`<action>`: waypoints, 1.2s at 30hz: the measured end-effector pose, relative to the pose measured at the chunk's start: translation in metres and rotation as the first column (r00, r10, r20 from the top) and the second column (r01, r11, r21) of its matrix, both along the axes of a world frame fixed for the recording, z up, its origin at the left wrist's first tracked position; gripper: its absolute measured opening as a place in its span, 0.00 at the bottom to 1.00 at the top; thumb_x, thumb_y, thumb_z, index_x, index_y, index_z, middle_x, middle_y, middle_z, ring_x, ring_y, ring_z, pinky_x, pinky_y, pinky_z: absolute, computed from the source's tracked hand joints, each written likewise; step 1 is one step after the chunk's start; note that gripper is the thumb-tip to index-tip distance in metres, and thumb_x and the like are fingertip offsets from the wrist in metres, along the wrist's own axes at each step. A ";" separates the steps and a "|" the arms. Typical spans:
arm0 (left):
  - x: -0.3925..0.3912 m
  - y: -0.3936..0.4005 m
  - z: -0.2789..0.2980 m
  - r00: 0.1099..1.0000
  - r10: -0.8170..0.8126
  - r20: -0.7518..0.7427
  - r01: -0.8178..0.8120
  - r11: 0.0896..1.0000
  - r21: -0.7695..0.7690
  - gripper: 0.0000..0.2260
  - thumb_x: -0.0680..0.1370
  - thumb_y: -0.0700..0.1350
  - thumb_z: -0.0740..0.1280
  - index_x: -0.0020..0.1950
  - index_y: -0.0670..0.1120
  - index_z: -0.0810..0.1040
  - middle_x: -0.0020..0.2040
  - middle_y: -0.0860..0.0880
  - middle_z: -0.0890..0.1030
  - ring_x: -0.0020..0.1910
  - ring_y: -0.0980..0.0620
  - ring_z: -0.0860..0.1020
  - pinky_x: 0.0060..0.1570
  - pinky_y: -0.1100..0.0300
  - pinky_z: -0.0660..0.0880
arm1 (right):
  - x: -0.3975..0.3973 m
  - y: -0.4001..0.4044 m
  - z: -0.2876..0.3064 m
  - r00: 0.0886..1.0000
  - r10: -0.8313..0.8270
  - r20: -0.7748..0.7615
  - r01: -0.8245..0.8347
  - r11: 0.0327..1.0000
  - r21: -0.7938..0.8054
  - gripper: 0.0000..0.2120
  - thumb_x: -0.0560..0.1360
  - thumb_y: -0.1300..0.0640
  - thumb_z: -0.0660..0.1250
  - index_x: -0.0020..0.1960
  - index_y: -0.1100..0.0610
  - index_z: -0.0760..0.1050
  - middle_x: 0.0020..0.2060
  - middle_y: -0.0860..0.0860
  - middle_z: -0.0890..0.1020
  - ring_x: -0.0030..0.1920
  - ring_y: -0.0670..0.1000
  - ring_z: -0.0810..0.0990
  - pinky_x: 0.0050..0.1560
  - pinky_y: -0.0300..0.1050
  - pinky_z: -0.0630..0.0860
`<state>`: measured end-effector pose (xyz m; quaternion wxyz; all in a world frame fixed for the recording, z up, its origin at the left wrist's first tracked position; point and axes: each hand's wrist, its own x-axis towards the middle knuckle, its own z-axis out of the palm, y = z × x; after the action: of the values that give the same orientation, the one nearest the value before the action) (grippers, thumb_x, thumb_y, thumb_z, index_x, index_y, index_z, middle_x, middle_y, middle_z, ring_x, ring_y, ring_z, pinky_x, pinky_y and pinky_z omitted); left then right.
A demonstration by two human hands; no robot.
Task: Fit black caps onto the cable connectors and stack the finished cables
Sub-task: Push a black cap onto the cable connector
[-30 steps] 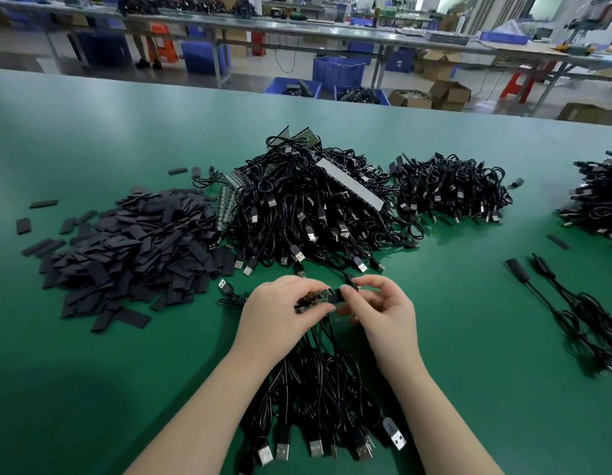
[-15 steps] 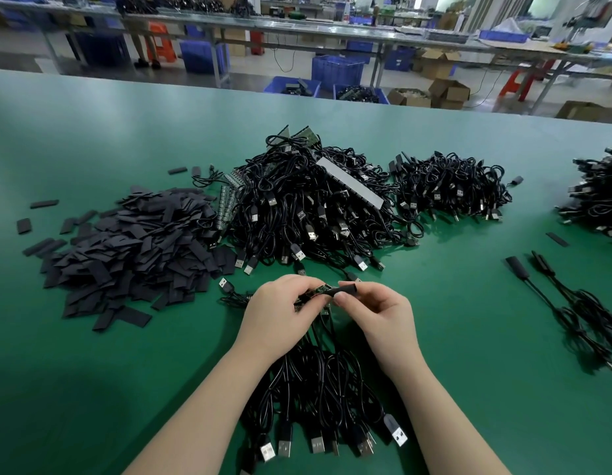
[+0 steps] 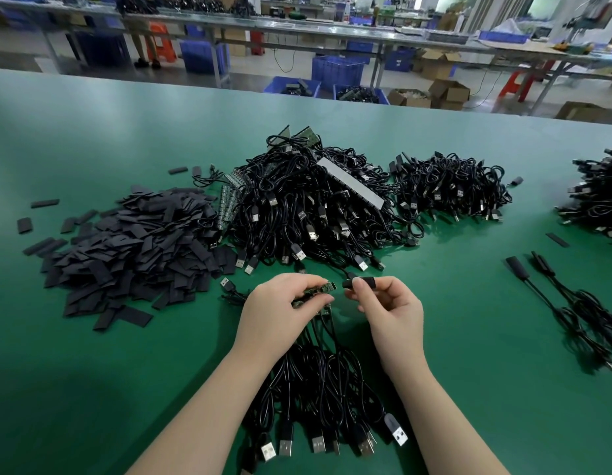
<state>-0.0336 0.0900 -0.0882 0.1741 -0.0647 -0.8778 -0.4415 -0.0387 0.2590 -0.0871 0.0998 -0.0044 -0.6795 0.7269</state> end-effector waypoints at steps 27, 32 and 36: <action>-0.001 0.000 0.002 0.996 -0.083 0.012 0.084 0.993 -0.086 0.08 0.75 0.51 0.72 0.54 0.56 0.84 0.46 0.60 0.83 0.51 0.61 0.77 0.53 0.53 0.75 | 0.002 0.003 0.001 0.993 0.107 -0.041 -0.103 0.990 0.092 0.04 0.74 0.65 0.73 0.43 0.58 0.81 0.38 0.50 0.86 0.39 0.44 0.84 0.42 0.34 0.78; -0.002 -0.001 0.001 0.995 -0.098 -0.011 0.097 0.992 -0.082 0.07 0.75 0.50 0.72 0.53 0.57 0.84 0.45 0.59 0.83 0.51 0.61 0.77 0.50 0.56 0.76 | 0.001 0.005 0.000 0.989 0.145 -0.036 -0.141 0.986 0.091 0.05 0.74 0.64 0.73 0.44 0.56 0.81 0.39 0.50 0.86 0.41 0.45 0.85 0.43 0.35 0.78; -0.002 0.000 0.001 0.993 -0.116 -0.027 0.114 0.991 -0.068 0.12 0.74 0.53 0.69 0.57 0.60 0.79 0.45 0.65 0.81 0.50 0.64 0.76 0.50 0.68 0.72 | -0.001 0.008 -0.001 0.987 0.162 -0.014 -0.161 0.984 0.081 0.04 0.74 0.65 0.73 0.46 0.57 0.81 0.40 0.51 0.87 0.42 0.45 0.85 0.44 0.36 0.79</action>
<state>-0.0353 0.0897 -0.0870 0.1598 -0.1277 -0.8840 -0.4204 -0.0393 0.2672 -0.0883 0.0477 0.0624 -0.7048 0.7050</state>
